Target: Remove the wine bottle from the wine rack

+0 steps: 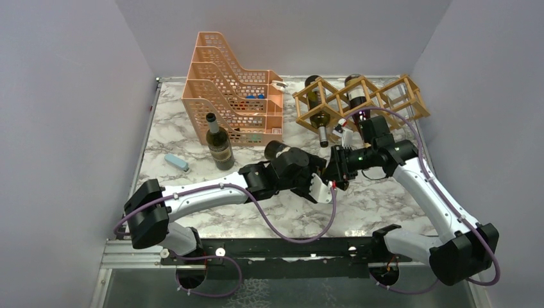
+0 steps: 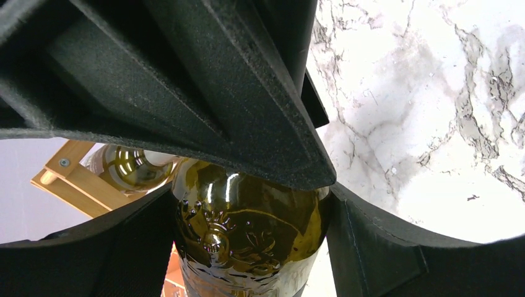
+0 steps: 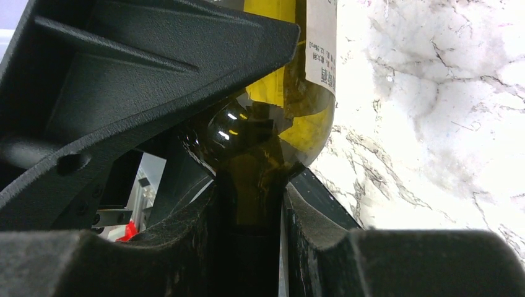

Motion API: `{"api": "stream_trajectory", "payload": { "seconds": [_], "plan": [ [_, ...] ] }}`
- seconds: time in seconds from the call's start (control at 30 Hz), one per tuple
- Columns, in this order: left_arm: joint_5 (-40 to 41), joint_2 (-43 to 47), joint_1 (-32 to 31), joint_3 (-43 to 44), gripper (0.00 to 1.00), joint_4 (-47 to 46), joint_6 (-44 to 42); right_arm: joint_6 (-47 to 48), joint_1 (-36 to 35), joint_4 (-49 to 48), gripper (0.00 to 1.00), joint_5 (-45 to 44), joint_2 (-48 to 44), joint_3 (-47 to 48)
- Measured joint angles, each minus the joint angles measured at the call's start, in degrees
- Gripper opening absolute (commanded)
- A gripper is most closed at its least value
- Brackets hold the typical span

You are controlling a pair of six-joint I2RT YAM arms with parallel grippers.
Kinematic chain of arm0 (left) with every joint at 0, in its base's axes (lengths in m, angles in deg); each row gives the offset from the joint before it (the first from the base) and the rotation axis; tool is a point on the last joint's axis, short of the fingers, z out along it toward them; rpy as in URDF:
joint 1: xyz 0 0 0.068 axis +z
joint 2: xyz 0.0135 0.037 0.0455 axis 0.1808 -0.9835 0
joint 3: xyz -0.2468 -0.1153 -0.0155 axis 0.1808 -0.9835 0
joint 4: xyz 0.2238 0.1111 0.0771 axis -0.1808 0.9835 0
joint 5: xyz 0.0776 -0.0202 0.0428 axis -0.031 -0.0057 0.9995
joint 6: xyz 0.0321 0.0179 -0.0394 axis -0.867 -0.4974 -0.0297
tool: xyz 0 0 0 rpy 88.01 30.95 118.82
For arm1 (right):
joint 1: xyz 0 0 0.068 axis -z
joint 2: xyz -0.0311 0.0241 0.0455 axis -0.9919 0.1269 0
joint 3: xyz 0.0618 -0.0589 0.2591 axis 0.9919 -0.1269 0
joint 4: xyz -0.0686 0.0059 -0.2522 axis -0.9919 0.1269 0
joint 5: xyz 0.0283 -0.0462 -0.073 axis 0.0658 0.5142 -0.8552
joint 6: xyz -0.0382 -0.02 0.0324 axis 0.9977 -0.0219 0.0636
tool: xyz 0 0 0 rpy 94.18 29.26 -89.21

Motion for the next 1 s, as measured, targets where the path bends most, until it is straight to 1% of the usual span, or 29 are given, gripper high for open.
{"api": "stream_trajectory", "payload": {
  "seconds": [0.13,0.27,0.33,0.43,0.53,0.6,0.67,0.8,1.0],
  "plan": [
    [0.8,0.9,-0.4,-1.6,0.39,-2.6,0.2,0.2,0.0,0.1,0.56,-0.6,-1.0,0.0],
    [1.6,3.4,-0.3,-6.8,0.35,-5.2,6.1,0.5,-0.3,-1.6,0.79,-1.3,-2.2,1.1],
    [2.0,4.8,-0.2,-9.6,0.33,-5.9,9.4,0.6,-0.3,-1.9,0.88,-3.1,-2.7,3.1],
    [3.3,7.3,-0.2,-13.5,0.30,-8.3,13.6,0.1,-0.3,-2.4,0.96,-6.6,-2.9,6.8],
    [5.3,11.8,-0.2,-17.9,0.28,-12.3,18.9,-0.2,-0.3,-3.0,0.99,-11.7,-3.3,11.6],
    [7.2,14.9,-0.2,-20.6,0.25,-14.5,22.8,-0.7,-0.3,-3.5,1.00,-15.9,-4.1,14.6],
    [9.2,17.3,-0.2,-22.5,0.25,-16.1,26.4,-1.2,-0.3,-4.3,1.00,-19.6,-5.6,16.8],
    [15.5,19.9,-0.2,-24.0,0.25,-17.5,32.7,-1.6,-0.3,-5.9,1.00,-25.3,-9.2,19.1],
    [25.6,21.9,2.0,-24.1,0.23,-20.2,43.1,-1.6,-0.3,-7.2,1.00,-29.2,-13.8,19.2]
  ]
}}
